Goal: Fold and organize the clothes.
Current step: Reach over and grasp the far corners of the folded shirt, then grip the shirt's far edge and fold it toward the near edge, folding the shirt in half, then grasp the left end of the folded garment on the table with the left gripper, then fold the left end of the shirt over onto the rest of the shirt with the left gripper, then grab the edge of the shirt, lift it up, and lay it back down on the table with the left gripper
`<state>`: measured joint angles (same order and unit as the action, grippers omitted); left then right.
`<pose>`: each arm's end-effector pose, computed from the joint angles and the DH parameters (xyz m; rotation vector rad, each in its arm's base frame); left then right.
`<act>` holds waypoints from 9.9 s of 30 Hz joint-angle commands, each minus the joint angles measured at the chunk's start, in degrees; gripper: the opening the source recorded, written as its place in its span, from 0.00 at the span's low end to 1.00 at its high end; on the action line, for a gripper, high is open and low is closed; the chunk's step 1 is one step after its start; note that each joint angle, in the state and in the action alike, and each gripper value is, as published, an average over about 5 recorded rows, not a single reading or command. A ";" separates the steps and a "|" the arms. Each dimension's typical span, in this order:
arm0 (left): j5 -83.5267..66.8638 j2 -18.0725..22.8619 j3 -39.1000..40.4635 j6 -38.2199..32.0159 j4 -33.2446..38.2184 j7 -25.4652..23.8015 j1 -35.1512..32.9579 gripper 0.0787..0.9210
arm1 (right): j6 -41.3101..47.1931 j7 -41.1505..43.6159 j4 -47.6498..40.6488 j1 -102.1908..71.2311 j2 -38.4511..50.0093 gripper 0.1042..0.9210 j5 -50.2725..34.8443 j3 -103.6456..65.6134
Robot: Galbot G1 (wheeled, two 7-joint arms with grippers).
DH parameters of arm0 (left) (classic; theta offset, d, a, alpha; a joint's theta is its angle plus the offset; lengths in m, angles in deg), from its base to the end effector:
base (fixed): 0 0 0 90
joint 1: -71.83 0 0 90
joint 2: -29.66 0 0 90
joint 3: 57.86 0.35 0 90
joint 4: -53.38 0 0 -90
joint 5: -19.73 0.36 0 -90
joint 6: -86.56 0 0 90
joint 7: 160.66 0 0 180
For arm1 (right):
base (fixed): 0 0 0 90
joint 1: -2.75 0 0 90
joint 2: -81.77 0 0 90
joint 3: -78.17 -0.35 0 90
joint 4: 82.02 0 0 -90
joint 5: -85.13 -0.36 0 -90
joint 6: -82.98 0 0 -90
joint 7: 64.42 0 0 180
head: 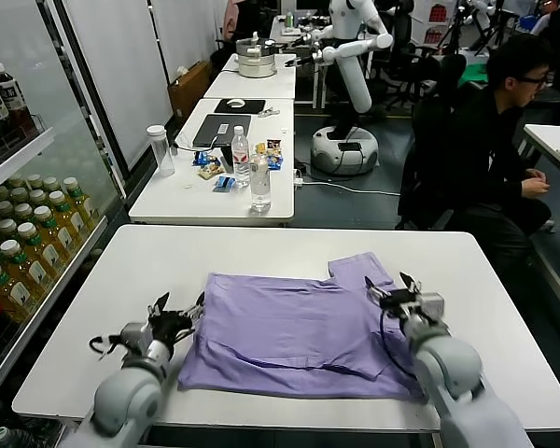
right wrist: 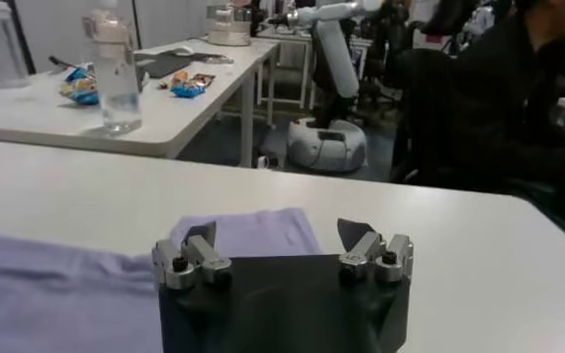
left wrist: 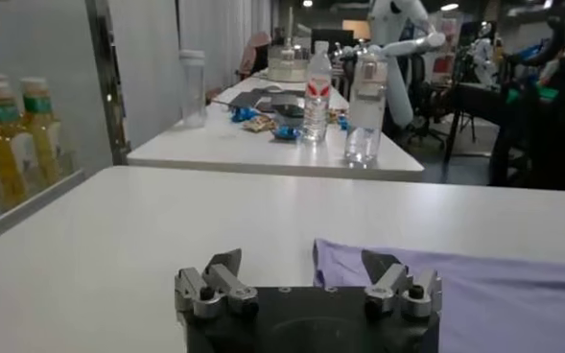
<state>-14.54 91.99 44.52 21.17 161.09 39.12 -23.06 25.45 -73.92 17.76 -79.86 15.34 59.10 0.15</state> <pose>0.3127 0.0466 -0.2748 -0.0321 -2.7786 0.0342 0.3820 -0.0480 -0.2471 0.1450 -2.7733 0.0876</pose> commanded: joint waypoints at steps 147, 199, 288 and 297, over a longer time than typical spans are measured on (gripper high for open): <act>8.61 10.60 -0.45 -5.39 5.19 1.44 -17.08 0.26 | -0.89 1.77 27.25 -33.78 2.21 0.88 2.04 -17.49; -14.64 13.14 13.40 -0.15 10.68 -0.21 -0.13 0.05 | -1.50 1.17 22.72 -29.55 6.13 0.88 -0.64 -17.59; -26.86 -5.72 -17.89 0.37 23.21 -3.15 -9.57 0.05 | -2.03 1.46 24.87 -29.86 5.25 0.88 -1.90 -17.71; 9.22 1.41 11.14 -0.99 5.23 -9.11 -3.32 0.05 | -2.59 1.65 22.46 -29.08 4.99 0.88 -1.67 -17.67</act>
<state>-43.84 87.71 25.19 20.75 177.53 34.90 -31.88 23.03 -72.29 41.68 -109.24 20.53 57.33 -17.50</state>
